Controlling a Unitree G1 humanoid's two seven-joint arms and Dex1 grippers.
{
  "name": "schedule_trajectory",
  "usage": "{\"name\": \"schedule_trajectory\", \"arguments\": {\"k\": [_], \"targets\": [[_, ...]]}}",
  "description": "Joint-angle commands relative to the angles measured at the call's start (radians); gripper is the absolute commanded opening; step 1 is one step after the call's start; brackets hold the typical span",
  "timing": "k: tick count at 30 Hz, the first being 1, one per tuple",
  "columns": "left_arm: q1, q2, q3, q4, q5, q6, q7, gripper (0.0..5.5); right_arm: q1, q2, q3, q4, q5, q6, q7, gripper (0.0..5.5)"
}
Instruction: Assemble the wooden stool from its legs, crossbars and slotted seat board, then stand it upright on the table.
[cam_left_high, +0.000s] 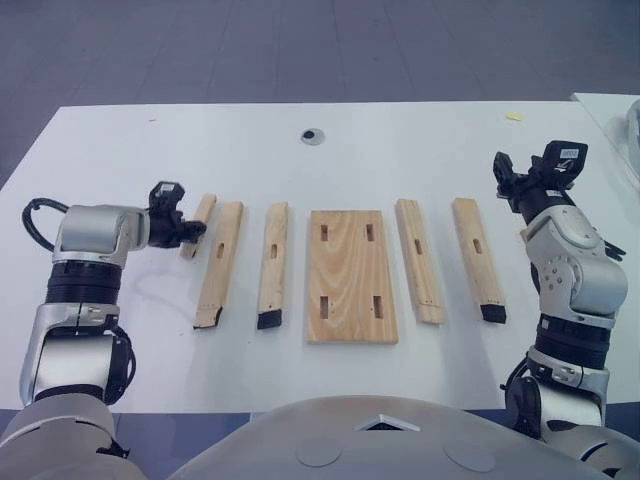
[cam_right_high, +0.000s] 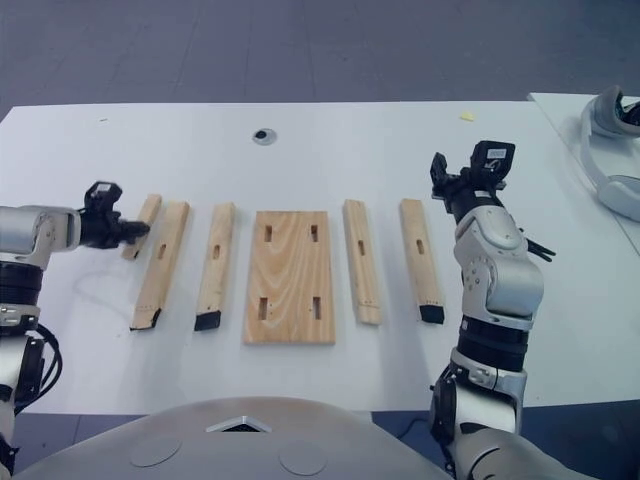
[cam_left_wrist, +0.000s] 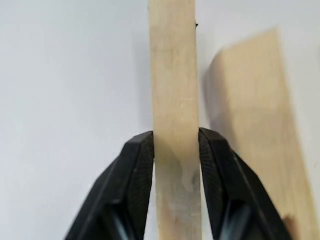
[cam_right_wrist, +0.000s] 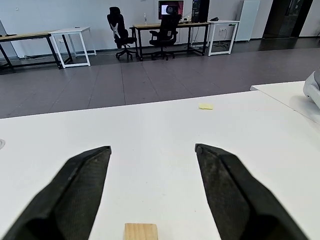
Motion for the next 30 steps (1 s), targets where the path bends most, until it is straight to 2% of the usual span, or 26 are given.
{"name": "schedule_trajectory", "arguments": {"k": [1,4,6,9,12,18,26,30], "targets": [[-0.197,-0.04,0.054,0.07,0.019,-0.164,0.026,1.29,-0.063,-0.029,0.005,0.03,-0.006,0.002,0.022,3.16],[-0.265,-0.092,0.066,0.039,0.024,-0.286,0.053,1.29,-0.107,-0.016,0.01,0.05,0.01,-0.003,0.032,3.16],[-0.255,-0.209,0.007,-0.083,-0.011,-0.341,0.016,1.29,-0.216,0.037,0.007,0.029,0.1,0.031,0.048,3.16],[-0.235,-0.372,-0.051,-0.146,-0.037,-0.405,0.015,1.29,-0.36,0.132,0.013,0.002,0.256,0.116,0.067,3.16],[-0.218,-0.46,-0.082,-0.196,-0.06,-0.412,0.005,1.29,-0.436,0.212,-0.019,-0.002,0.406,0.198,0.036,3.16],[-0.194,-0.493,-0.09,-0.201,-0.059,-0.414,-0.004,1.29,-0.437,0.249,-0.041,-0.042,0.574,0.294,-0.013,3.16],[-0.13,-0.519,-0.135,-0.298,-0.073,-0.358,-0.027,1.29,-0.415,0.241,-0.037,0.001,0.61,0.296,-0.044,3.16],[-0.125,-0.521,-0.133,-0.304,-0.069,-0.351,-0.023,1.29,-0.393,0.233,-0.018,-0.007,0.601,0.306,-0.047,2.52]]}}
